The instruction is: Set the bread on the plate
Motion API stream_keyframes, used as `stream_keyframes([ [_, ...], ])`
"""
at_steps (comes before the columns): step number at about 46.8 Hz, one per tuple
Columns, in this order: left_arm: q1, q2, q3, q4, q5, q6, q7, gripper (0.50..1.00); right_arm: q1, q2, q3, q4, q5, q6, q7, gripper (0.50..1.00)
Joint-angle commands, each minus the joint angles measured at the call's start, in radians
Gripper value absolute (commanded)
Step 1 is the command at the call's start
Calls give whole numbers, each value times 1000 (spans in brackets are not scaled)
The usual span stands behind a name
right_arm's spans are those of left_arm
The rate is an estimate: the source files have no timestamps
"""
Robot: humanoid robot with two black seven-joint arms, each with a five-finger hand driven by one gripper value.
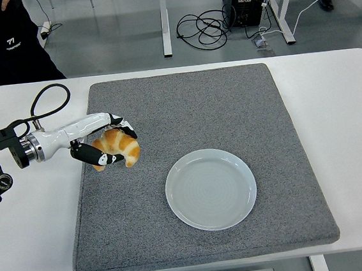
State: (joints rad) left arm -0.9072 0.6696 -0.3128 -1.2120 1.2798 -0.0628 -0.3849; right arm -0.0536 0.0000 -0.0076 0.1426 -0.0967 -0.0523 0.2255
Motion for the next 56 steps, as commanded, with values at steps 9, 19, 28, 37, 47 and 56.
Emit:
stream_keyframes([
  [9,-44,47,14,0,-80,-25,3,500,1,0,0,0,0,0,0,1000],
  [19,-156,51,15,3,-122,-89,18,500,5,0,0,0,0,0,0,1000],
  [28,-266,36,17,3,-135,-181,47,500,5,0,-2,0,0,0,0,1000],
  [37,-363,-33,17,3,-134,-253,58,500,3,0,-2,2,0,0,0,1000],
  [47,-449,-169,37,31,-135,-272,109,500,3,0,-2,2,0,2,0,1000],
  [56,-479,-317,77,75,-135,-269,124,500,3,0,0,2,0,2,0,1000],
])
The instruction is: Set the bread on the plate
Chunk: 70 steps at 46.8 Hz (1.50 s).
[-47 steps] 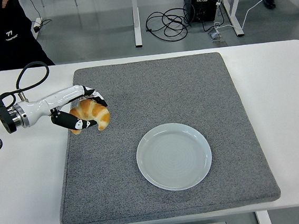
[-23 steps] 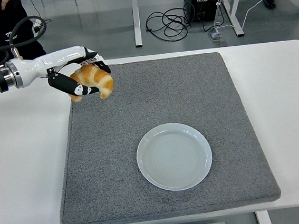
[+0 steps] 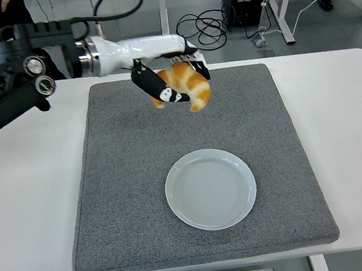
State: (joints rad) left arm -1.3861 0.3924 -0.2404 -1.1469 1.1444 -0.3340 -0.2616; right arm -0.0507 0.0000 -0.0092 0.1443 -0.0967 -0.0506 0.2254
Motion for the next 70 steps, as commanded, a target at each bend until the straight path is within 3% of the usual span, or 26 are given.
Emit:
stream_keyframes([
  [1,-1,-53,4,13,0,3,2,500,0,0,0,1,0,0,0,1000],
  [16,16,-198,72,22,1,7,13,500,0,0,0,5,0,1,0,1000],
  [23,31,-204,125,22,3,21,12,500,0,0,0,5,0,0,0,1000],
  [41,191,-224,132,22,55,142,-2,500,0,0,0,6,0,0,0,1000],
  [70,309,-208,130,27,58,154,-2,500,0,0,0,6,0,1,0,1000],
])
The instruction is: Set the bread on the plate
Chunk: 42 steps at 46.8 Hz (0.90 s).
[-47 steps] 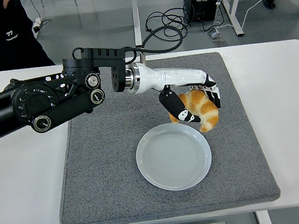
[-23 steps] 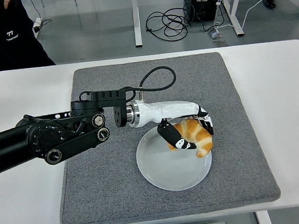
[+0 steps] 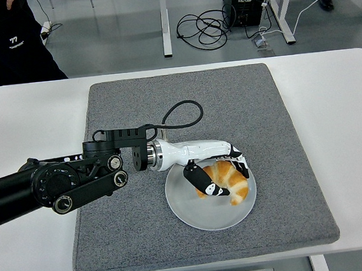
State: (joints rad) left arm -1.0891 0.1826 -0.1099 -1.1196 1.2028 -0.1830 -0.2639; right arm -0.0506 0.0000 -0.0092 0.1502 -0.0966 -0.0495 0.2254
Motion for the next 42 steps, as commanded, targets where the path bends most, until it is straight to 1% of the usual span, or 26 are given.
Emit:
stream_keyframes([
  [1,14,2,-1,1,0,5,0,500,0,0,0,0,0,0,0,1000],
  [9,26,-2,-2,43,-12,7,0,500,0,0,-1,-1,0,0,0,1000],
  [16,28,0,-8,44,-15,7,0,500,-2,0,0,0,0,-1,0,1000],
  [17,28,1,-8,44,-17,7,2,507,-2,0,0,0,0,-1,0,1000],
  [21,29,2,-8,44,-38,5,2,546,-2,0,0,2,0,-1,0,1000],
  [27,28,2,-2,44,-92,5,3,631,-2,0,0,3,0,-1,0,1000],
  [31,28,3,-1,44,-100,5,6,701,0,0,0,3,0,-1,0,1000],
  [34,26,11,1,43,-100,3,11,737,0,0,2,3,0,-1,0,1000],
  [38,26,17,1,43,-100,3,14,770,0,0,2,3,0,-1,0,1000],
  [42,26,20,4,43,-100,2,14,786,2,0,2,3,0,-1,0,1000],
])
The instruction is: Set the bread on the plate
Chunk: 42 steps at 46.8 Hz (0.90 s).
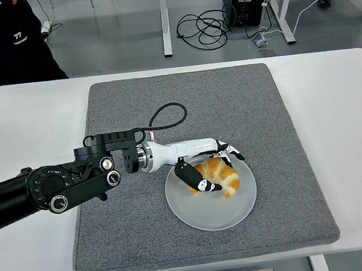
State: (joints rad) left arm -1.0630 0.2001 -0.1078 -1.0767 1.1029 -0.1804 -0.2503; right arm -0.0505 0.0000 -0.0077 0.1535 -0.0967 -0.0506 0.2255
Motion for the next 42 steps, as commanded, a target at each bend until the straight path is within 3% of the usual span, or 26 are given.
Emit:
stream_keyframes([
  [1,0,4,2,0,0,-2,2,787,1,0,0,0,0,0,0,1000],
  [25,-35,56,-47,-46,-11,-8,-6,804,6,0,2,3,2,0,0,1000],
  [42,-71,91,-164,-35,-257,-8,2,805,6,0,0,6,2,2,0,1000],
])
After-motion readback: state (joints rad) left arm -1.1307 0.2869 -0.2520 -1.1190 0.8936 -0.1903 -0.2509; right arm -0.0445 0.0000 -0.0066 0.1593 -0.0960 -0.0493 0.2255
